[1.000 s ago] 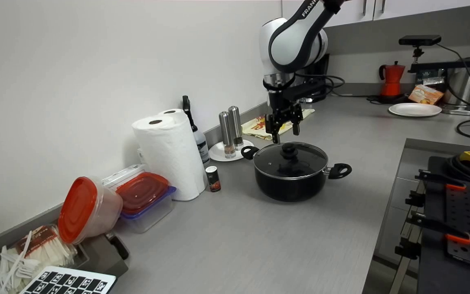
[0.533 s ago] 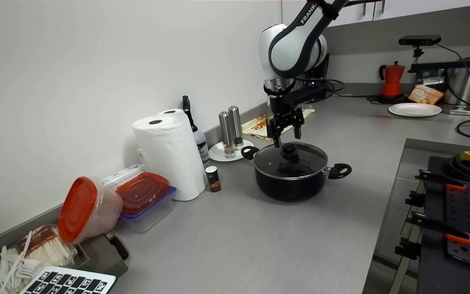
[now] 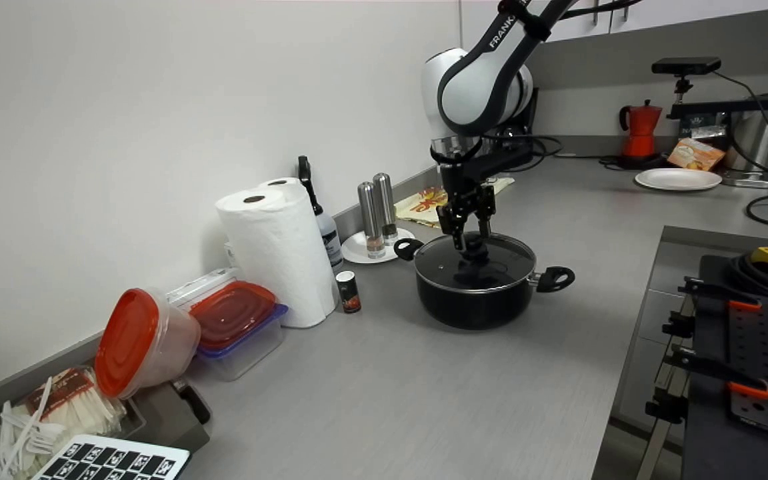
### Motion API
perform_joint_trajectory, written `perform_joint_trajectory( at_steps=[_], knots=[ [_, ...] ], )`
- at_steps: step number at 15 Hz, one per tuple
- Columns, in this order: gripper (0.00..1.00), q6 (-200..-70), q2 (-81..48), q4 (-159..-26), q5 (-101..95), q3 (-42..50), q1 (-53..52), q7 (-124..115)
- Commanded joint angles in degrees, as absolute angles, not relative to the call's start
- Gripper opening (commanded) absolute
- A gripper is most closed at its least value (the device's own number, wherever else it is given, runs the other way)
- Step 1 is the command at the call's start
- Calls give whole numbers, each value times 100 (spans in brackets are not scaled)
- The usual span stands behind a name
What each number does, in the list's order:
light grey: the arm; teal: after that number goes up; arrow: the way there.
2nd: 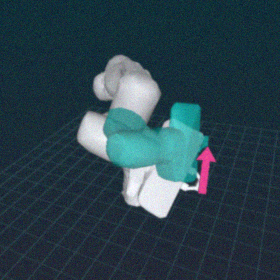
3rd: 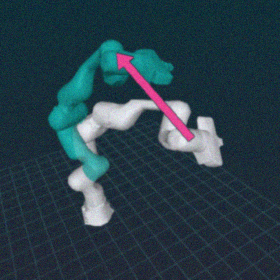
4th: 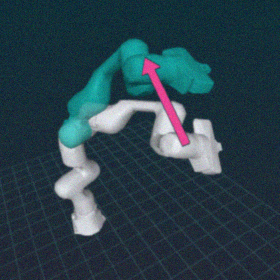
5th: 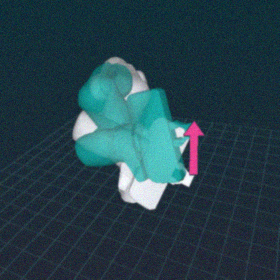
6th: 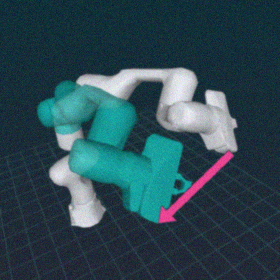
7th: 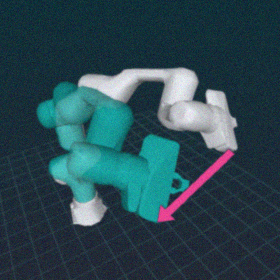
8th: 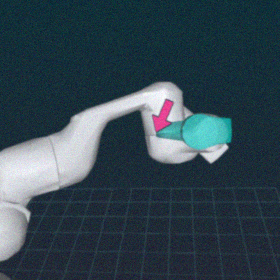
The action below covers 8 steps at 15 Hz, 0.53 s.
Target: Remove the lid from the pot
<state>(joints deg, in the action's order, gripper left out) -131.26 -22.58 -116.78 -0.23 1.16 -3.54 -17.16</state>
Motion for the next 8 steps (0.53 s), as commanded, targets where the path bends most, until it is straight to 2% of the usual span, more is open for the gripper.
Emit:
perform_joint_trajectory(
  at_steps=[1,3,4,8],
  knots=[
    [44,-13013,-2275,-11588,-124,172,-439,-1822],
    [28,-13000,-2259,-11589,-125,181,-434,-1818],
    [25,-12986,-2238,-11593,-120,176,-433,-1809],
    [25,-12907,-2034,-11565,-63,147,-398,-1704]
  ],
)
